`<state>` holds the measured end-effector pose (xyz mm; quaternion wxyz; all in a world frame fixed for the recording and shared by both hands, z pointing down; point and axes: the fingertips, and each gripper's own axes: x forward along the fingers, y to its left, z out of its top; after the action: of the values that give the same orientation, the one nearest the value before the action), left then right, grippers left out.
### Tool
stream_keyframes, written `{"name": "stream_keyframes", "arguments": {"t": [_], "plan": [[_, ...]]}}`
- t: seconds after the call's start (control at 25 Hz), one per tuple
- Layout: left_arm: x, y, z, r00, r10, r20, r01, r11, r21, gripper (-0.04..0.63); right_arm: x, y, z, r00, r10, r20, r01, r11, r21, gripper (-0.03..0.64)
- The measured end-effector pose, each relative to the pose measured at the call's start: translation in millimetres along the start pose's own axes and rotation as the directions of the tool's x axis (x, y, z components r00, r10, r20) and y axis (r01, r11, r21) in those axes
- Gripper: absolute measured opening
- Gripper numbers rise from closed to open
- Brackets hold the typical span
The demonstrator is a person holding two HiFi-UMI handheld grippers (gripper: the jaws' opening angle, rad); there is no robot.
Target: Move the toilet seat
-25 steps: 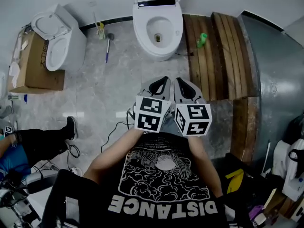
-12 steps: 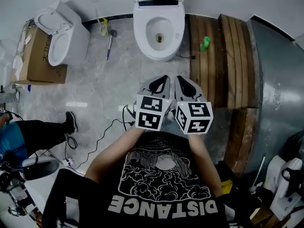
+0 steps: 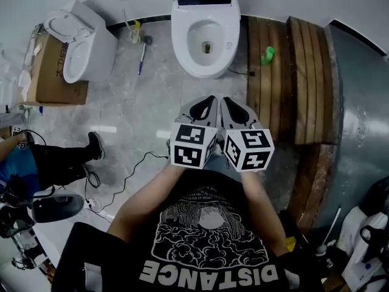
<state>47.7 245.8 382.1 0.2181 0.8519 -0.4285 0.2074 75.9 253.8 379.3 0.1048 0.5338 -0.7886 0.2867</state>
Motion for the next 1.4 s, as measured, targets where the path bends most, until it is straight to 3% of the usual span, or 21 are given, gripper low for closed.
{"name": "stream_keyframes", "arguments": {"t": [0.28,0.68,0.8,0.96,1.28,1.4], "plan": [[48,39,-26,1.0,0.007,-0.015,-0.009,0.992,-0.126,0.012,60,-18,-22,0.998,0.047,-0.044,-0.043,0.996,0.072,0.02],[133,109,-83,0.998,0.012,-0.065,-0.029,0.962,-0.27,0.014,156,-66,-69,0.991,0.086,-0.107,-0.069,0.986,0.153,0.02],[154,129,-105,0.997,-0.013,-0.073,-0.012,0.941,-0.338,0.014,182,-75,-89,0.987,0.124,-0.104,-0.097,0.968,0.23,0.021],[185,151,-127,0.998,-0.064,-0.027,0.046,0.898,-0.437,0.014,214,-89,-115,0.984,0.146,-0.099,-0.108,0.943,0.315,0.021],[234,189,-177,0.996,-0.087,0.0,0.071,0.819,-0.57,0.015,262,-119,-155,0.987,0.137,-0.085,-0.091,0.909,0.406,0.021],[248,201,-193,0.995,-0.099,0.004,0.082,0.8,-0.594,0.027,277,-128,-167,0.986,0.14,-0.086,-0.089,0.897,0.432,0.023]]}}
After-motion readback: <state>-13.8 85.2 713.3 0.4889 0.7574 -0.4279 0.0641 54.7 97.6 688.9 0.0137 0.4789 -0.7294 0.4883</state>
